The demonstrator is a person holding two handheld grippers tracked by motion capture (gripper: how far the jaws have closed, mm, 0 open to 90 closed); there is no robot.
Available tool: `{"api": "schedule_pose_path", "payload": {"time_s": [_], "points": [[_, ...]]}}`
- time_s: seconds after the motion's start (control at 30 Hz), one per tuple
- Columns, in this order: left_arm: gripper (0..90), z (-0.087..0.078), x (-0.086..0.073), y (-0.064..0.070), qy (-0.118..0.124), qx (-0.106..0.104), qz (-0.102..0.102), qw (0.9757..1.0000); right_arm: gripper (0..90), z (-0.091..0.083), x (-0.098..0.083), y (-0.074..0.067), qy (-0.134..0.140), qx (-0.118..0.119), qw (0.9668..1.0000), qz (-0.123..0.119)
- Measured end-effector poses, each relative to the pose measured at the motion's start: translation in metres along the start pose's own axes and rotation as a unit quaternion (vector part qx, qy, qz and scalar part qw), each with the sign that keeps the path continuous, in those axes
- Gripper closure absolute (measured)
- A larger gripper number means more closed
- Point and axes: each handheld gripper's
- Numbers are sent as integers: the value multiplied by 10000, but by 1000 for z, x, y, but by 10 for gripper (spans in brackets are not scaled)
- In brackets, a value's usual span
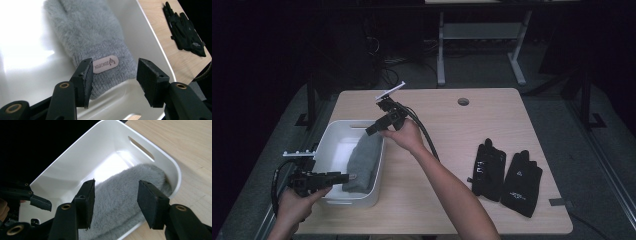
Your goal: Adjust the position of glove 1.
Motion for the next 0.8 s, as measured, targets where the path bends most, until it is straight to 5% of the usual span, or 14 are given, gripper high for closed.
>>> {"api": "schedule_pose_path", "payload": {"time_s": [0.8], "points": [[466,3,24,35,184,-161,523,9983,467,-59,-18,10,420,-84,9991,24]]}}
Point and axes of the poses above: each handheld gripper's, and its own axes: z roughly forward along the jaws, x roughly out of its top, y roughly to its right, and after that the axes turned 3 degrees about -y, right-handed
